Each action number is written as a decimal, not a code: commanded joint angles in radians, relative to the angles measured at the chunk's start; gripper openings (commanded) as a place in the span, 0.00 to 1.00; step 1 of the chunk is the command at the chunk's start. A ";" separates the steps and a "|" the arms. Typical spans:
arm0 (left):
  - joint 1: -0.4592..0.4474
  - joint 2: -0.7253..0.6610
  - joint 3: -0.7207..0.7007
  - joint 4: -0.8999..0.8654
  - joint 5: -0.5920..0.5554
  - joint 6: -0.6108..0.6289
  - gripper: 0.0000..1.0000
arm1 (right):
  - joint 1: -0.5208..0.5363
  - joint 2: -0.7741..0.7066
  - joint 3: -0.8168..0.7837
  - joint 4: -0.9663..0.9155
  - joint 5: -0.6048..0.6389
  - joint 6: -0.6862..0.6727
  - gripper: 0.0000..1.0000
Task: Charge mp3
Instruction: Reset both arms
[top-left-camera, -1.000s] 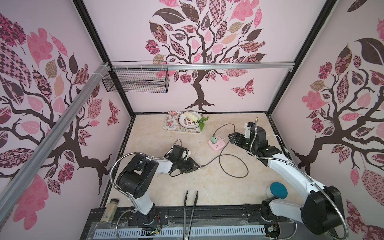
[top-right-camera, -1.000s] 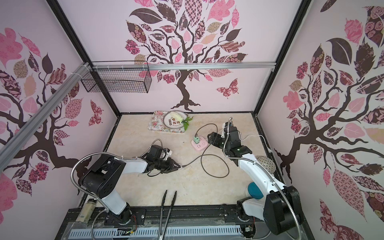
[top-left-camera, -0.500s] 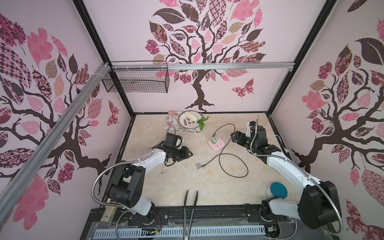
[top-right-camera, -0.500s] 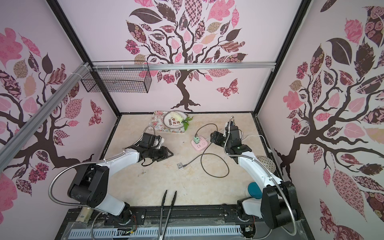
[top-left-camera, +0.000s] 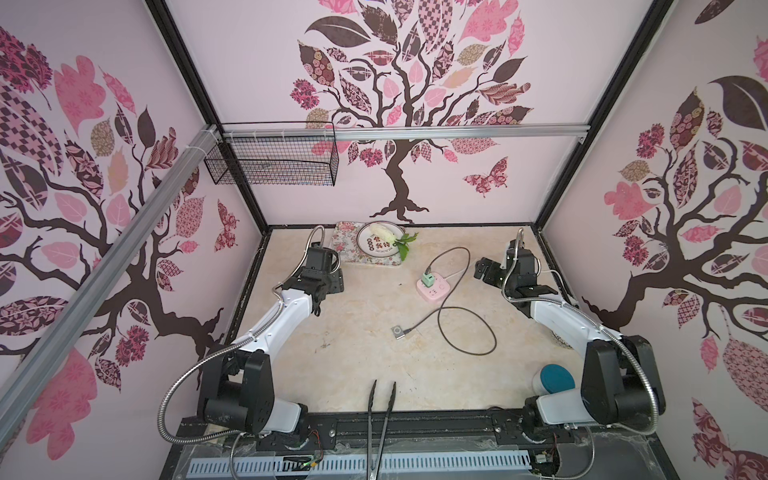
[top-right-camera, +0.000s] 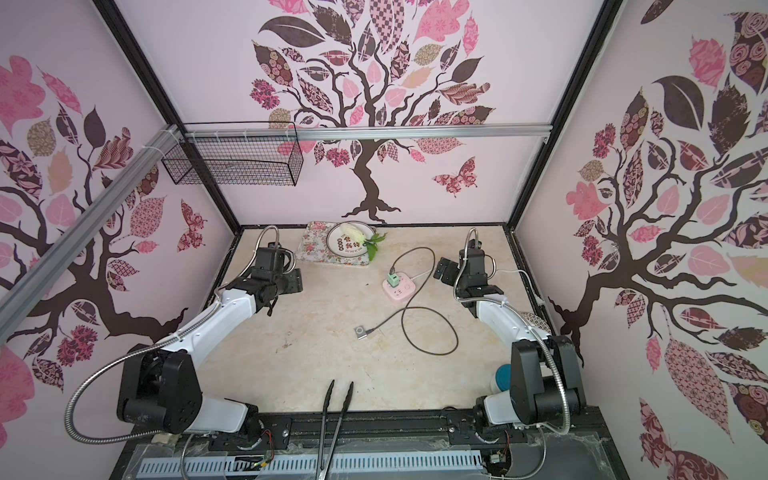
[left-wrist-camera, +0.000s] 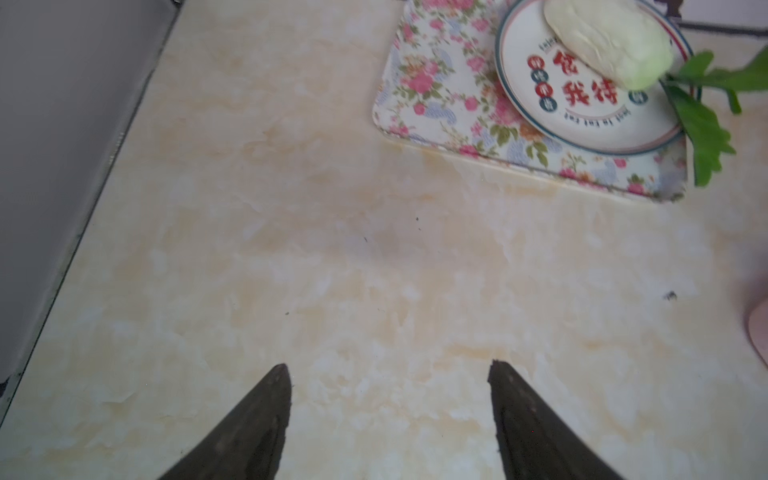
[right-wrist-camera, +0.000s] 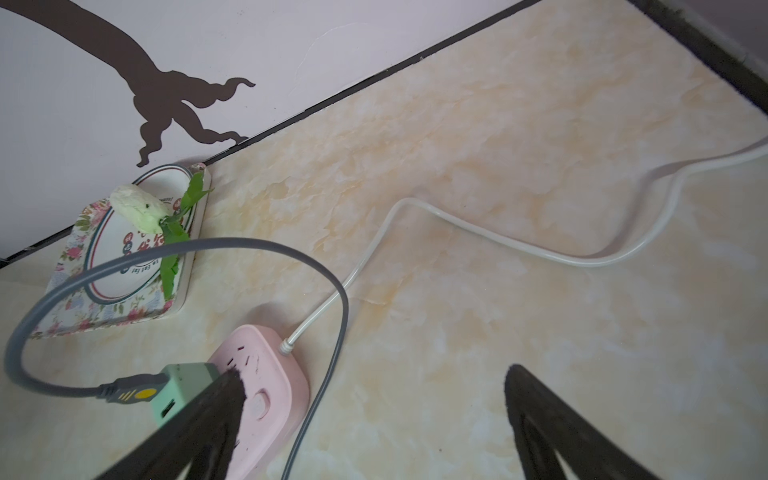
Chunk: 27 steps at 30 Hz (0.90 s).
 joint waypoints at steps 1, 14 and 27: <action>0.065 -0.068 -0.123 0.163 -0.114 0.005 0.96 | -0.018 0.039 -0.031 0.101 0.103 -0.092 0.99; 0.103 -0.047 -0.550 0.932 -0.249 0.163 0.98 | -0.182 0.035 -0.241 0.397 0.015 -0.132 1.00; 0.132 0.104 -0.602 1.242 -0.054 0.256 0.98 | -0.181 0.033 -0.489 0.839 0.018 -0.210 1.00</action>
